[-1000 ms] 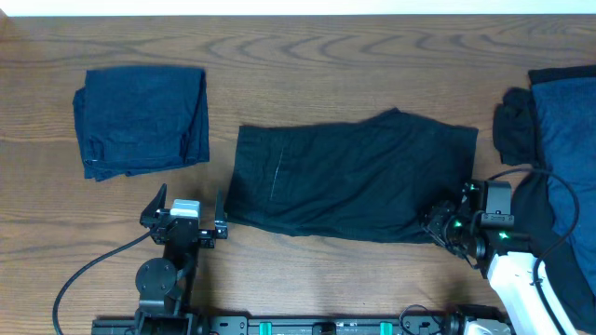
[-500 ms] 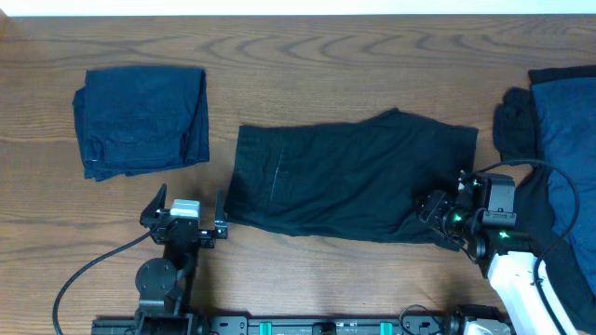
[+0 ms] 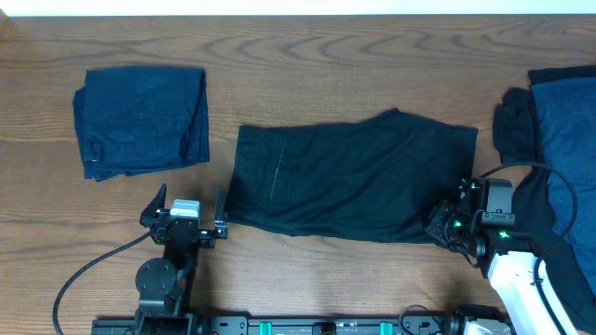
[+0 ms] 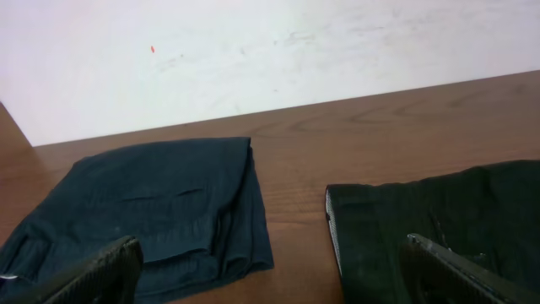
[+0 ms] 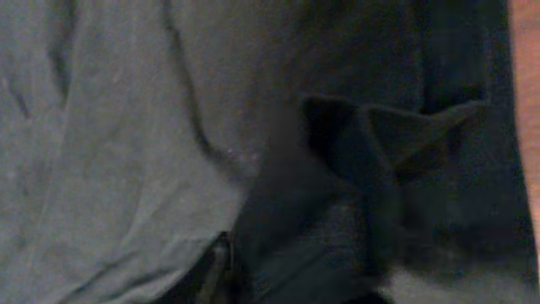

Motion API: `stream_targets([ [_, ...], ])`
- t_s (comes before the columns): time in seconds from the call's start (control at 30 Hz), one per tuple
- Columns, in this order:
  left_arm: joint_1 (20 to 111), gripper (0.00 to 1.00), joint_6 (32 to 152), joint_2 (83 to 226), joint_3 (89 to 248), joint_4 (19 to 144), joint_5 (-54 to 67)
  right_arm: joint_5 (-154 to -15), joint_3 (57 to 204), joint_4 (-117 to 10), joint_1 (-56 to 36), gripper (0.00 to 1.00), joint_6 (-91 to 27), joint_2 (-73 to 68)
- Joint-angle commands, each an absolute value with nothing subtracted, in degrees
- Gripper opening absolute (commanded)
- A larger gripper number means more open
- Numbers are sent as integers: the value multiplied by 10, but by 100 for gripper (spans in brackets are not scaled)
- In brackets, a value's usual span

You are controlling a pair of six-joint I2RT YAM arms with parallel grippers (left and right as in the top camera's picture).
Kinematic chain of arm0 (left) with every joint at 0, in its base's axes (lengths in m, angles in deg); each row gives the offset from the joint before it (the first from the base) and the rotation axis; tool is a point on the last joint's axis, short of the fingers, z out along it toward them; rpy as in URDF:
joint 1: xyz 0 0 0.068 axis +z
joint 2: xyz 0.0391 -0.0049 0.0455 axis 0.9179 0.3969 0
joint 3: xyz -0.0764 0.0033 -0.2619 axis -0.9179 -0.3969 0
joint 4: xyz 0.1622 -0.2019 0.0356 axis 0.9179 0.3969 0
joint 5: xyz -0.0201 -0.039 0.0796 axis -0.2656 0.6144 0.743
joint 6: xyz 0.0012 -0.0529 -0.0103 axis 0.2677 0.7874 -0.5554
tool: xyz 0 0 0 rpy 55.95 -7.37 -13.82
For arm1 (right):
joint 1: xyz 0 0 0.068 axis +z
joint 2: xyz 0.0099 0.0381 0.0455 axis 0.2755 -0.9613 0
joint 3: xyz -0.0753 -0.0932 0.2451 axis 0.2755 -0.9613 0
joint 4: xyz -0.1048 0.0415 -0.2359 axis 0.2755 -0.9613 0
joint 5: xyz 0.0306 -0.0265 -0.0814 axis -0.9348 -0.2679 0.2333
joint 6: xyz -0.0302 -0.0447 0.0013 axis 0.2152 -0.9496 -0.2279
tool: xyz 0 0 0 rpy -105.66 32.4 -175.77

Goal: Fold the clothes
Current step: 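Grasp the lower right corner of the black pants with the right gripper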

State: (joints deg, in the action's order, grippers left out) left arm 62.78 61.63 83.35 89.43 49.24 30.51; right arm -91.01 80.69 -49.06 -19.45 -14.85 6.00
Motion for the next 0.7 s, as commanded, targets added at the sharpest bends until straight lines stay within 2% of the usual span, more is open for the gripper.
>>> stream_targets([
  [0.0, 631, 98, 613, 832, 886, 514, 306, -893, 818, -491, -197, 18, -154, 60],
  [0.1, 631, 98, 613, 832, 886, 514, 306, -884, 818, -492, -197, 17, -154, 60],
  [0.23, 631, 98, 613, 832, 886, 514, 306, -884, 818, -497, -197, 20, -154, 60],
  [0.4, 631, 98, 613, 832, 886, 514, 306, -868, 818, -506, -197, 29, -162, 60],
  [0.53, 631, 98, 613, 831, 886, 514, 306, -867, 818, -506, -197, 30, -163, 60],
  [0.57, 631, 98, 613, 832, 886, 515, 306, -866, 818, -506, -197, 28, -163, 60],
  [0.67, 631, 98, 613, 831, 886, 514, 306, -854, 818, -506, -197, 11, -163, 60],
])
